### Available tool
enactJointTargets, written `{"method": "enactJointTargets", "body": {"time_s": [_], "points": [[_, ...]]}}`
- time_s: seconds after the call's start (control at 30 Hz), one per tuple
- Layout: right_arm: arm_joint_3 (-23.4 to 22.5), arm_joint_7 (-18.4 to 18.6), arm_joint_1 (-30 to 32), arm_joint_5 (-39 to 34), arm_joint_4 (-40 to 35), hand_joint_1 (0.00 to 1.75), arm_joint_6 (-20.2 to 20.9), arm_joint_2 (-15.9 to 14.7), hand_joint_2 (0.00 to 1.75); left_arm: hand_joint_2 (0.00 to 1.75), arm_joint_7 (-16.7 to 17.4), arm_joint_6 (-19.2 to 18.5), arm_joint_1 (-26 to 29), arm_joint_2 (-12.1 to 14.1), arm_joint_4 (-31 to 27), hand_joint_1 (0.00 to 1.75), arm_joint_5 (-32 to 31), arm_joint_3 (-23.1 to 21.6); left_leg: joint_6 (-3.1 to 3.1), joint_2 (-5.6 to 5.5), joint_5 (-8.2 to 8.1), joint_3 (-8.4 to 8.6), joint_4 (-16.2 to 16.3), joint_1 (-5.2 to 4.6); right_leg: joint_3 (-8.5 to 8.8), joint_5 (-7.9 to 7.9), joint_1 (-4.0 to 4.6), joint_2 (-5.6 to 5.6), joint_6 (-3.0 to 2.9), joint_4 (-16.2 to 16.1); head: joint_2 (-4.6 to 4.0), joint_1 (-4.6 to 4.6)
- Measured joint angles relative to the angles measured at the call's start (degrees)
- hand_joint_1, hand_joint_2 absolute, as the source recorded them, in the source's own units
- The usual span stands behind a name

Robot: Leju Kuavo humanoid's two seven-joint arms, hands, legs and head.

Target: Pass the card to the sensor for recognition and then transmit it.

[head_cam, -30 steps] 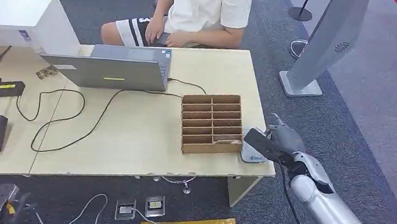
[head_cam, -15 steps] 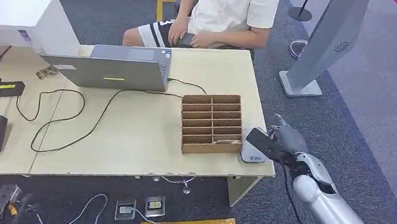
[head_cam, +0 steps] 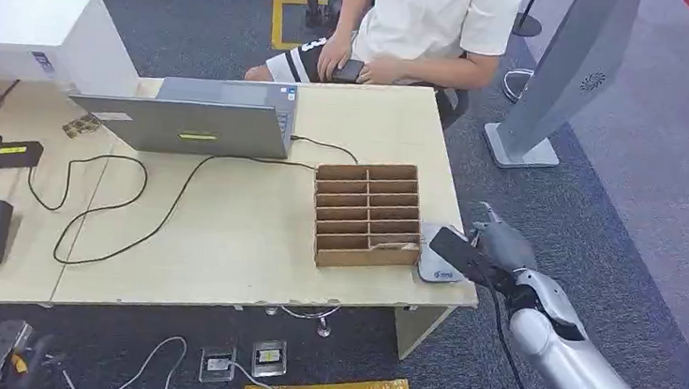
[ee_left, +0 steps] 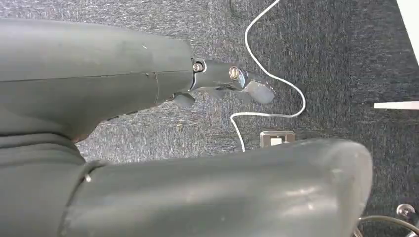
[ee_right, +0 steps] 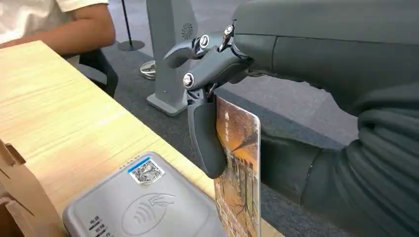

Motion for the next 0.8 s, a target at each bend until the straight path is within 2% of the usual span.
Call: {"method": "enactJointTargets", "body": {"time_s": [0.8], "points": [[0.22, -2.29, 0.35, -0.17, 5.25, 1.75, -2.34, 0.81, 1.75, 0.0, 0.92, 0.0, 0.03, -0.44, 0.59, 0.0, 0.5, 1.31, 0.0, 0.0, 0.0, 0.05, 0.0, 0.01, 0.07, 0.0, 0.01, 0.0, 0.0, -0.01, 0.0, 0.02]]}}
